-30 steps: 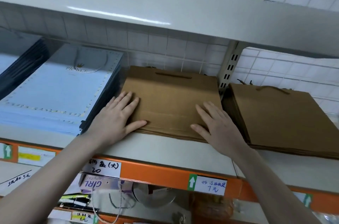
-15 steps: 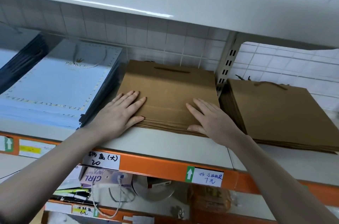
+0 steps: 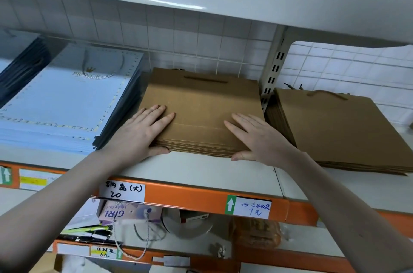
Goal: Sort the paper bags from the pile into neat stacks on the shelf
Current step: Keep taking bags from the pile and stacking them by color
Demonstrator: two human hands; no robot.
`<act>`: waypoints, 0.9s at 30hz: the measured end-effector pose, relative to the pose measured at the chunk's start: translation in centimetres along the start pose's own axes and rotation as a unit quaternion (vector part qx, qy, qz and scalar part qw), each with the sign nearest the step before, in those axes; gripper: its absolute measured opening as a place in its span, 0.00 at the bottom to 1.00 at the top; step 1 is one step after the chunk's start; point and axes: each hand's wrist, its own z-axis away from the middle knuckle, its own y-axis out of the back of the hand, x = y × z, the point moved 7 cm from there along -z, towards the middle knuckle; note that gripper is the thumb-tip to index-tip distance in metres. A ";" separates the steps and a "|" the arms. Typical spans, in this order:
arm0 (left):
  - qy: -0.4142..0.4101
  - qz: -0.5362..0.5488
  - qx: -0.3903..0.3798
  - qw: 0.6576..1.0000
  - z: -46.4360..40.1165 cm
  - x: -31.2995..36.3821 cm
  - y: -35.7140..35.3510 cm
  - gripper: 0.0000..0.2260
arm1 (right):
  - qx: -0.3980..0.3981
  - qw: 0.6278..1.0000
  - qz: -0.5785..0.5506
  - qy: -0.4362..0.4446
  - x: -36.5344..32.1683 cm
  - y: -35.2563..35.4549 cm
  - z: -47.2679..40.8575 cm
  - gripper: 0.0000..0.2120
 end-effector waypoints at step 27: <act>0.005 0.023 0.026 0.999 -0.4 0.3 0.5 0.40 | -0.006 1.000 -0.008 0.000 1.2 0.8 1.6 0.41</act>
